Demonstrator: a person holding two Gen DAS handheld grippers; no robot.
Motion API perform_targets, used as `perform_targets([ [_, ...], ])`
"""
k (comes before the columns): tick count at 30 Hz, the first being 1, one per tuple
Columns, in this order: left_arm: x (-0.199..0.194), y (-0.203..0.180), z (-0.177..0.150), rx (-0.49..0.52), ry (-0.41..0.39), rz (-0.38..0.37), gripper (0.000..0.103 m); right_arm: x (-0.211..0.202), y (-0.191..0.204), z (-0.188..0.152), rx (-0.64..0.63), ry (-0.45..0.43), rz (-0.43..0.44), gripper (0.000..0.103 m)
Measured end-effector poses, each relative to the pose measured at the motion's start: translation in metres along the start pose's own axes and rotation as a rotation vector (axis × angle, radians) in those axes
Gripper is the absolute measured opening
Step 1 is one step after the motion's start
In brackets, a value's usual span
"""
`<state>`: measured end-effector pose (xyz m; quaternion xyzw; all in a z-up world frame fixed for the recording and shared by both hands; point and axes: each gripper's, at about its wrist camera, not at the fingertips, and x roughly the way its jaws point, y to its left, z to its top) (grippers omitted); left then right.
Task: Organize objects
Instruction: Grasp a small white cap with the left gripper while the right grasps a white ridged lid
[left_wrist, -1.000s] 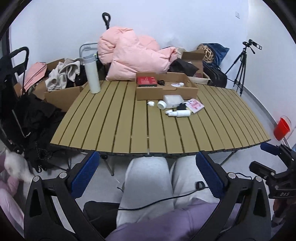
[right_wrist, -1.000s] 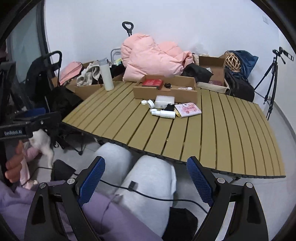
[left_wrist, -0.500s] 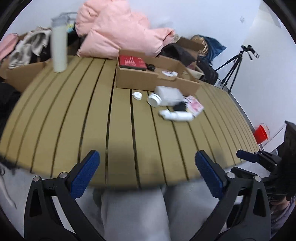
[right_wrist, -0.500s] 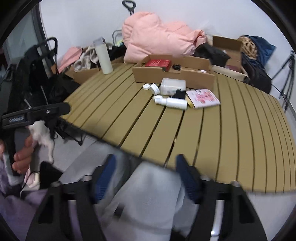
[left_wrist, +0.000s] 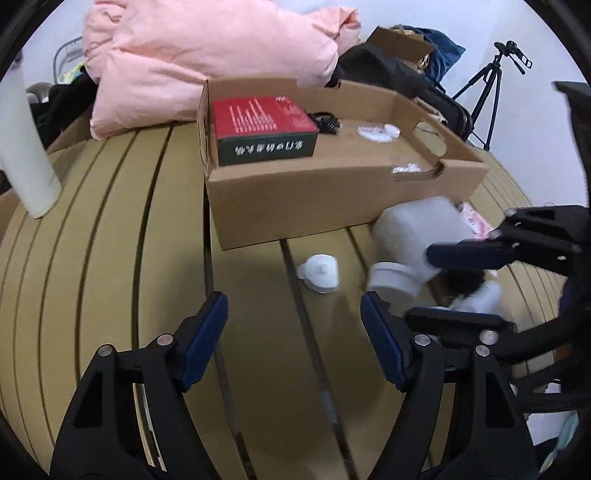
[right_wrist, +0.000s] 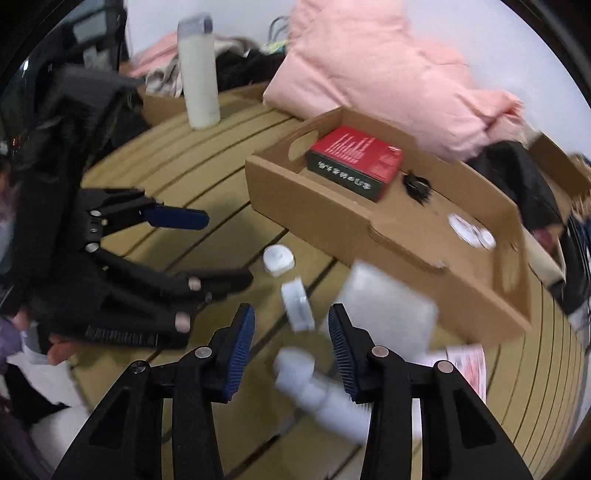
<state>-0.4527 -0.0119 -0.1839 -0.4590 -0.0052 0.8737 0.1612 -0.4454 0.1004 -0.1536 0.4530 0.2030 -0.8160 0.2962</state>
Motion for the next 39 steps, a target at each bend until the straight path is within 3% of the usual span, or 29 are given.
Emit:
perform_targets([
  [1,0.003,0.004,0.0,-0.015,0.006,-0.005,0.07,0.008,-0.002,0.0,0.008,0.012,0.017,0.028],
  [3,0.008,0.008,0.002,-0.024,0.01,-0.029,0.07,0.021,-0.007,-0.003,0.034,0.035,0.044,0.012],
  [6,0.016,-0.001,0.011,-0.002,0.019,-0.044,0.069,0.01,-0.015,-0.008,0.092,0.003,0.08,0.009],
  [9,0.027,-0.015,0.016,0.04,0.029,-0.007,0.041,-0.02,-0.025,-0.015,0.141,-0.056,0.103,0.01],
  [10,0.029,-0.021,0.016,0.069,0.028,-0.008,0.025,-0.031,-0.027,-0.019,0.152,-0.072,0.096,0.01],
  [11,0.029,-0.029,0.015,0.11,0.011,0.015,0.021,-0.04,-0.028,-0.022,0.156,-0.08,0.087,0.01],
  [13,0.029,-0.041,0.009,0.199,-0.01,0.055,0.022,-0.058,-0.029,-0.031,0.161,-0.1,0.064,0.01],
  [16,0.022,-0.046,0.005,0.185,0.027,0.015,0.022,-0.073,-0.035,-0.043,0.195,-0.1,0.042,0.01],
  [18,0.008,-0.051,0.001,0.19,-0.001,0.028,0.022,-0.081,-0.038,-0.046,0.215,-0.11,0.035,0.01],
  [23,-0.077,-0.066,-0.018,0.126,-0.104,0.036,0.022,-0.122,-0.036,-0.069,0.235,-0.156,0.013,0.01],
  [27,-0.152,-0.084,-0.052,0.073,-0.162,0.068,0.022,-0.152,-0.028,-0.101,0.255,-0.167,-0.014,0.009],
  [31,-0.213,-0.094,-0.087,0.022,-0.203,0.043,0.022,-0.186,-0.006,-0.14,0.282,-0.192,-0.013,0.009],
  [35,-0.25,-0.109,-0.113,-0.012,-0.231,0.022,0.022,-0.221,0.027,-0.176,0.288,-0.225,0.013,0.009],
  [39,-0.261,-0.118,-0.116,-0.003,-0.244,-0.002,0.022,-0.229,0.042,-0.188,0.288,-0.232,0.021,0.009],
])
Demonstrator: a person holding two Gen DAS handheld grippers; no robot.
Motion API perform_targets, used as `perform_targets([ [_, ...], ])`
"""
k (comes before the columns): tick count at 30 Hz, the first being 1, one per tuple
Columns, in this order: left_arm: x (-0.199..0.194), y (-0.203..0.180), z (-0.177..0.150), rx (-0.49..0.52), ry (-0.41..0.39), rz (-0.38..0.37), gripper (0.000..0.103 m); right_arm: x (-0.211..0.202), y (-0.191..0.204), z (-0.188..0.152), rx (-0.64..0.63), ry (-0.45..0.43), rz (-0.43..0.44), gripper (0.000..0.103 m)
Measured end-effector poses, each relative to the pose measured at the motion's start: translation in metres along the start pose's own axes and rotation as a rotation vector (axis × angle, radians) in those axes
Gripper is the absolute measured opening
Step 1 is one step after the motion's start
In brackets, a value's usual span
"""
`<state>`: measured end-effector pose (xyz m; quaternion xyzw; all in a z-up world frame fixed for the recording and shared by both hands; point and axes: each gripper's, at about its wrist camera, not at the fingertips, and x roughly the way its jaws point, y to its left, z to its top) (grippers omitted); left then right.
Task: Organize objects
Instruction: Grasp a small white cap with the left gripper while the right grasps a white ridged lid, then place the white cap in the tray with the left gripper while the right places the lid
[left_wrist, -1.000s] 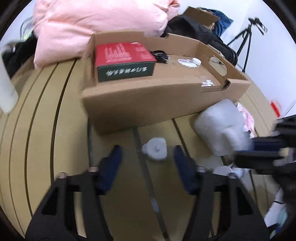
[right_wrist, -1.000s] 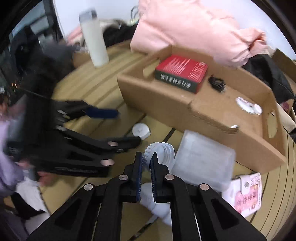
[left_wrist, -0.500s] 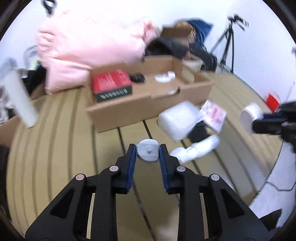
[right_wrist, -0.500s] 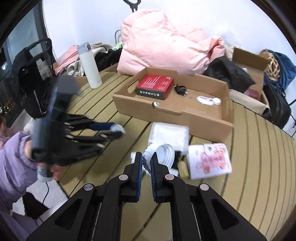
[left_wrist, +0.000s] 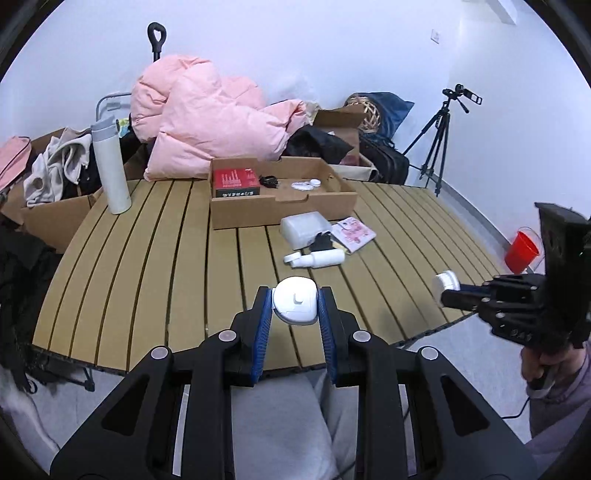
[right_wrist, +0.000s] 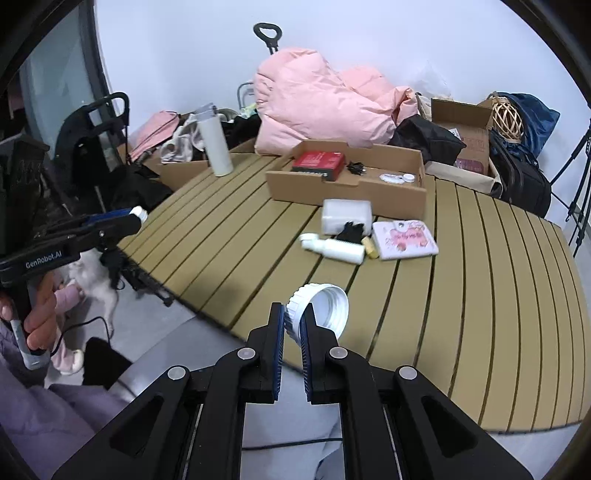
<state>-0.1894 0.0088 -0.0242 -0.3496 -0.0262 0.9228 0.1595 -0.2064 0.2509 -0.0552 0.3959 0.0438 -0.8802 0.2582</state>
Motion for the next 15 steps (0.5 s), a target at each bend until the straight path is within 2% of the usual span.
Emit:
perform_targets([
  [5,0.009,0.005,0.017,-0.005,-0.011,-0.04,0.022,0.005,-0.001,0.005,0.007,-0.008,-0.007,0.009],
  [9,0.039,0.015,0.058,0.017,-0.029,-0.046,0.022,0.023,-0.01,0.028,0.0,-0.005,0.0,0.009],
  [12,0.08,0.03,0.097,0.013,0.0,-0.076,0.022,0.045,-0.022,0.065,-0.011,-0.006,0.01,0.009],
  [15,0.127,0.051,0.132,-0.009,0.035,-0.072,0.022,0.081,-0.04,0.115,-0.006,-0.002,0.014,0.009],
])
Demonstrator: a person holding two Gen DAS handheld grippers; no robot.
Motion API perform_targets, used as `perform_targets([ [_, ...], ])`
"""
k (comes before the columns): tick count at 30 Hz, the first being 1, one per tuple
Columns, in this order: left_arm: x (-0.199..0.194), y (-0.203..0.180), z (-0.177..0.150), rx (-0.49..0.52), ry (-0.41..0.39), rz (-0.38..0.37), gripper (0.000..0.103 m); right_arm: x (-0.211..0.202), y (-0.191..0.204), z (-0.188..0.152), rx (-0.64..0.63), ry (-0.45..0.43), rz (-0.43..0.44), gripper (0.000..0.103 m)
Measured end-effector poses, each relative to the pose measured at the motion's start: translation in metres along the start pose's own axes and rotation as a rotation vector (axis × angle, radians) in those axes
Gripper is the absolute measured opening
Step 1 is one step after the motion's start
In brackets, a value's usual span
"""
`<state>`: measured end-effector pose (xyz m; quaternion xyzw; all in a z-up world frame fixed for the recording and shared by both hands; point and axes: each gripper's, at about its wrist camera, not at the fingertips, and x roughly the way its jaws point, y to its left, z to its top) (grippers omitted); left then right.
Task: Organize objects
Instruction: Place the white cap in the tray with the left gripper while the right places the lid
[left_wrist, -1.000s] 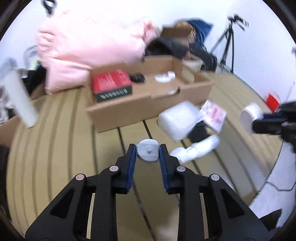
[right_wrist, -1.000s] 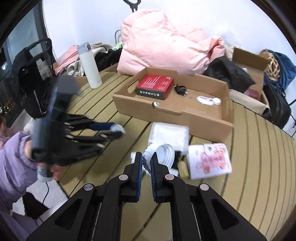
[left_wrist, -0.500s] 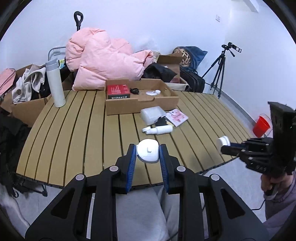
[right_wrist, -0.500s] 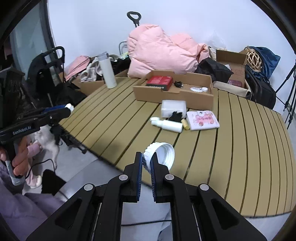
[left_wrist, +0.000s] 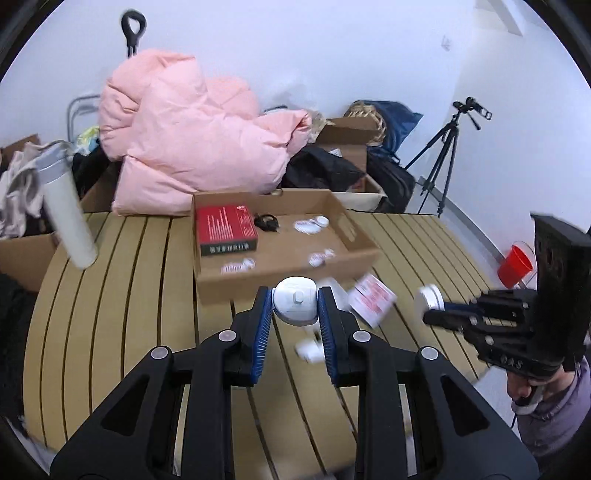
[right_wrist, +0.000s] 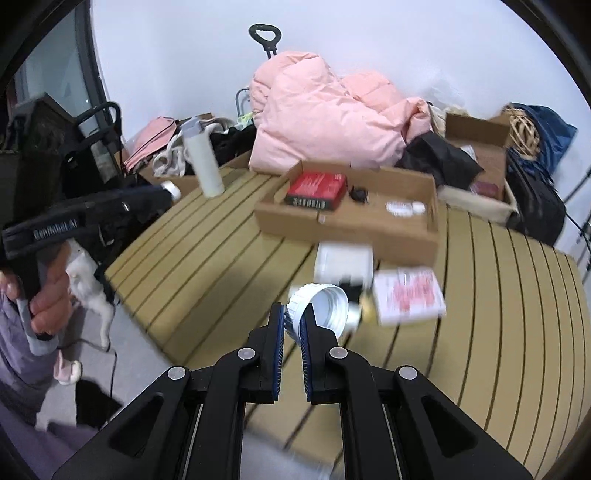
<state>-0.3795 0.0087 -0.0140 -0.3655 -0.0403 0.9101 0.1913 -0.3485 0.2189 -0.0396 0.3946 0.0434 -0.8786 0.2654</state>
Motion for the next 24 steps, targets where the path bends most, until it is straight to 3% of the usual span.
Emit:
perform_targets([
  [3,0.049,0.027,0.033,-0.011,0.037,0.023,0.022,0.05,-0.02,0.053,0.007,0.013,-0.009,0.009],
  [8,0.138,0.076,0.05,-0.061,0.152,0.08,0.022,0.14,-0.054,0.117,0.112,0.084,0.015,0.01],
  [15,0.207,0.104,0.031,-0.06,0.253,0.143,0.023,0.258,-0.063,0.125,0.215,0.242,0.052,0.01],
  [18,0.206,0.104,0.03,-0.07,0.258,0.103,0.037,0.28,-0.064,0.12,0.287,0.271,0.145,0.012],
  [20,0.195,0.099,0.03,-0.049,0.235,0.121,0.052,0.279,-0.066,0.118,0.35,0.263,0.233,0.034],
  [22,0.184,0.095,0.033,-0.028,0.208,0.153,0.058,0.266,-0.068,0.119,0.364,0.241,0.225,0.085],
  [24,0.168,0.094,0.035,-0.03,0.206,0.181,0.059,0.25,-0.071,0.121,0.376,0.22,0.251,0.088],
])
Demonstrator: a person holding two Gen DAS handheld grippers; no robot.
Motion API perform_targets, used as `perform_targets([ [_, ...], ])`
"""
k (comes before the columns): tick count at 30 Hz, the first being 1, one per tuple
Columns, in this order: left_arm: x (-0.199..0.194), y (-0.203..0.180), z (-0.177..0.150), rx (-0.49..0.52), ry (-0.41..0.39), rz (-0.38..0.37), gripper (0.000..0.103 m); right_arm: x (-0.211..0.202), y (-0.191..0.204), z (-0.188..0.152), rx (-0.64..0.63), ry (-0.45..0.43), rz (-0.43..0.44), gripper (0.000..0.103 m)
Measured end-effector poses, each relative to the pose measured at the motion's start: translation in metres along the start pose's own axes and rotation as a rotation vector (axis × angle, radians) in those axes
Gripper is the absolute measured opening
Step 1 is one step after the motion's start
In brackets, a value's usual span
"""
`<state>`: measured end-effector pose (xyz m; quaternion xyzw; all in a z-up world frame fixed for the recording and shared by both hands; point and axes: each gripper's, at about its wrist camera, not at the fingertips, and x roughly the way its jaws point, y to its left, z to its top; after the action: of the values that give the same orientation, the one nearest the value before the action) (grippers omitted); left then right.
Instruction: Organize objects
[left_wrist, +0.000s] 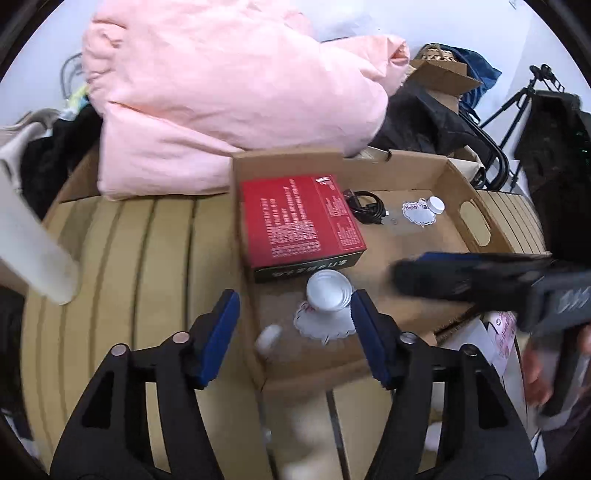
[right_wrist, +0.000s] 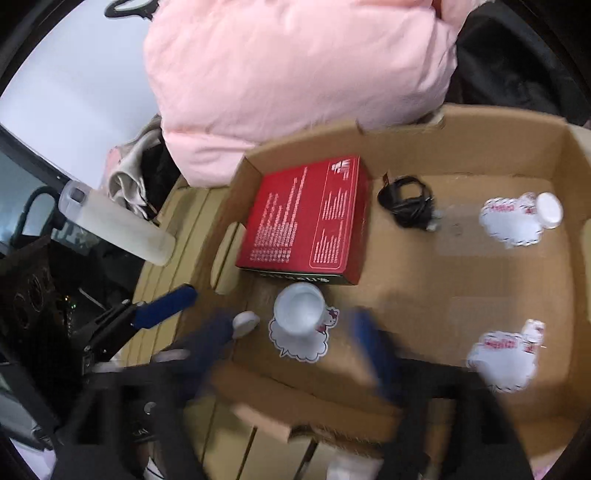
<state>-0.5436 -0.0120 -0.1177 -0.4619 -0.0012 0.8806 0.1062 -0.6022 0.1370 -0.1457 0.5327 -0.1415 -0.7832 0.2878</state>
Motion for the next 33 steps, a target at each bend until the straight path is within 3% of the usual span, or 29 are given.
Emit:
perform_targets([
  [3,-0.042,0.001,-0.007,-0.012,-0.03,0.034,0.06,-0.041,0.008,-0.007,-0.019,-0.044,-0.033,0.088],
  [6,-0.097,0.002,-0.025,-0.013,-0.076,0.089,0.077,-0.102,0.024,-0.03,-0.08,-0.112,-0.064,0.088],
  [9,-0.146,0.0,-0.055,-0.035,-0.088,0.152,0.078,-0.157,0.033,-0.06,-0.084,-0.179,-0.036,0.088],
  [12,-0.195,-0.011,-0.092,-0.021,-0.106,0.238,0.079,-0.207,0.045,-0.103,-0.121,-0.208,-0.081,0.088],
  [17,-0.277,-0.033,-0.156,-0.016,-0.183,0.155,0.099,-0.277,0.069,-0.196,-0.231,-0.257,-0.242,0.088],
  [23,-0.344,-0.071,-0.214,0.021,-0.297,0.162,0.103,-0.316,0.102,-0.293,-0.368,-0.256,-0.433,0.088],
  [26,-0.357,-0.09,-0.24,0.063,-0.294,0.116,0.103,-0.322,0.117,-0.336,-0.393,-0.261,-0.435,0.088],
  [29,-0.365,-0.103,-0.264,0.075,-0.296,0.065,0.103,-0.319,0.129,-0.376,-0.371,-0.273,-0.372,0.088],
  [33,-0.37,-0.107,-0.278,0.074,-0.291,0.058,0.103,-0.298,0.134,-0.414,-0.364,-0.242,-0.372,0.088],
])
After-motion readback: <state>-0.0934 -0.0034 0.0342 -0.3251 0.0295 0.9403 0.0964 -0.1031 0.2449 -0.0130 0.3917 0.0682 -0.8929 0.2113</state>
